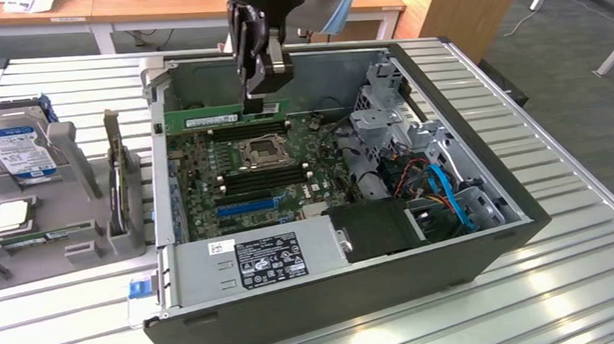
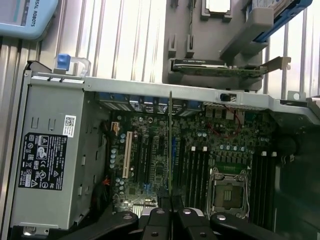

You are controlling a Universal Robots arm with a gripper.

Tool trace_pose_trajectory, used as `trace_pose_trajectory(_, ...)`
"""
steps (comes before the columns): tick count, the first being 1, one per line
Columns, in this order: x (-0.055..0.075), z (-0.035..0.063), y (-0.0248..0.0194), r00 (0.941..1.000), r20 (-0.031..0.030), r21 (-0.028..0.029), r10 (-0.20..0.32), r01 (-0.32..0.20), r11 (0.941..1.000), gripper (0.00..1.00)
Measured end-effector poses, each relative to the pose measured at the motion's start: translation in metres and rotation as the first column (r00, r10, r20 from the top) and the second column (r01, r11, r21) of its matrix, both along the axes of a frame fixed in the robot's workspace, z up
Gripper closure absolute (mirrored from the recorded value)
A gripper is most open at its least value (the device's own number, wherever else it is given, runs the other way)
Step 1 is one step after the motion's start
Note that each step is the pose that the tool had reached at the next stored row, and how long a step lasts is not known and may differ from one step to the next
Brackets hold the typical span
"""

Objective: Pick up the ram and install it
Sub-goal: 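Pick up the ram and move it above insertion slot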

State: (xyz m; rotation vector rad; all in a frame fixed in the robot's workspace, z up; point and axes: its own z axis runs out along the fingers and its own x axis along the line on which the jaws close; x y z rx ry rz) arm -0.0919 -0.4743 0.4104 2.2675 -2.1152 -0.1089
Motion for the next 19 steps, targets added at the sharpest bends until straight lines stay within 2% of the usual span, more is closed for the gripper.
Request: trace_pose_trajectory(19, 0.042, 0.0000, -0.0001, 1.0000, 0.0000, -0.0001, 0.001, -0.001, 1.0000, 0.88)
